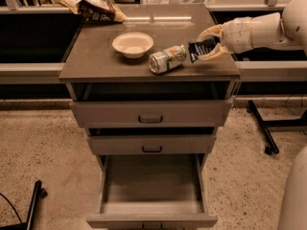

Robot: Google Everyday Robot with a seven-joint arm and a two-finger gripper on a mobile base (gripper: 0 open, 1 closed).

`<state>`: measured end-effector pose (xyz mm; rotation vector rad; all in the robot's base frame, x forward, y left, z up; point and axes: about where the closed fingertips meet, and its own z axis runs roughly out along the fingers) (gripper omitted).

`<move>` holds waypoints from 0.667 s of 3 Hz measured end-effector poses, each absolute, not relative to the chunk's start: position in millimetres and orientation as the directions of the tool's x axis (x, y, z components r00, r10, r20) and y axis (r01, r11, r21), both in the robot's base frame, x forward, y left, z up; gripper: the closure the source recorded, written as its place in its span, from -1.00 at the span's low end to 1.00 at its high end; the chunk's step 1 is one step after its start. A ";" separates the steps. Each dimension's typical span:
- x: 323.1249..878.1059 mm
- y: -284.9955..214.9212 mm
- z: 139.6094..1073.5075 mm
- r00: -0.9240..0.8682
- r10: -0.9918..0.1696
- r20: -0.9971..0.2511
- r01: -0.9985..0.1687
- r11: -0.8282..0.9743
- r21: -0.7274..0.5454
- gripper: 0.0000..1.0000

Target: Pick rxbar blueberry from bottom drawer and place on counter

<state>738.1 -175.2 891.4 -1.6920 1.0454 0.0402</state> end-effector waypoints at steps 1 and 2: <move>738.4 -175.8 886.1 0.603 -0.615 -0.509 -0.659 -0.024 -0.752 1.00; 739.0 -178.0 882.2 0.593 -0.621 -0.513 -0.669 -0.026 -0.742 1.00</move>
Offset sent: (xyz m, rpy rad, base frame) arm 0.0005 -0.0140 -0.0096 -0.0252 0.0416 -0.0231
